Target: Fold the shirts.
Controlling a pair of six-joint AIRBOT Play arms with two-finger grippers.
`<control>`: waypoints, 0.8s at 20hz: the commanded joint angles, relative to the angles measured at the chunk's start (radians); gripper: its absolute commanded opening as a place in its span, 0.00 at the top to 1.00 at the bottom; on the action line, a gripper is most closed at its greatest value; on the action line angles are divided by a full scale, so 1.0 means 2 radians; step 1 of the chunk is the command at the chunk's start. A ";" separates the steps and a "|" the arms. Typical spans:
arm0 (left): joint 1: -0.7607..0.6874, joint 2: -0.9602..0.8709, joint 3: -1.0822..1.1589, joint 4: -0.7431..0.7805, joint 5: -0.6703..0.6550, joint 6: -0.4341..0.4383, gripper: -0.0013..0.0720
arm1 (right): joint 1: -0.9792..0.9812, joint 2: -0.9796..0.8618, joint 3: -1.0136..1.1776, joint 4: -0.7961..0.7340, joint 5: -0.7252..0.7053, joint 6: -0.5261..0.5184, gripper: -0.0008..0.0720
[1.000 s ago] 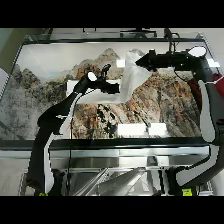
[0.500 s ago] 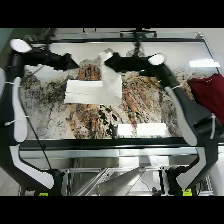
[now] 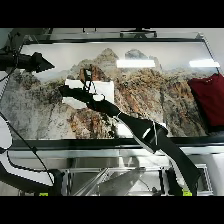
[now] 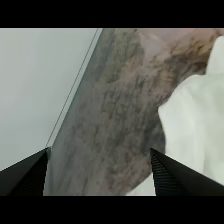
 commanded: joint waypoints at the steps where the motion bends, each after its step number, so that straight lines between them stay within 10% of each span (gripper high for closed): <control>1: 0.023 0.002 -0.036 -0.002 -0.003 0.008 0.95 | 0.000 -0.018 0.031 0.011 0.047 -0.046 0.03; 4: 0.037 0.003 -0.045 -0.005 -0.015 0.008 0.95 | -0.054 0.013 0.031 -0.053 0.153 -0.028 0.51; 7: 0.045 0.003 -0.045 -0.053 -0.025 0.009 0.95 | -0.127 0.054 0.029 -0.250 0.236 0.181 0.49; 10: 0.046 0.003 -0.045 -0.094 -0.024 0.012 0.95 | -0.210 0.086 0.029 -0.492 0.386 0.390 0.14; 16: 0.022 0.003 -0.045 -0.089 -0.019 0.016 0.96 | -0.304 0.086 -0.007 -0.607 0.500 0.450 0.10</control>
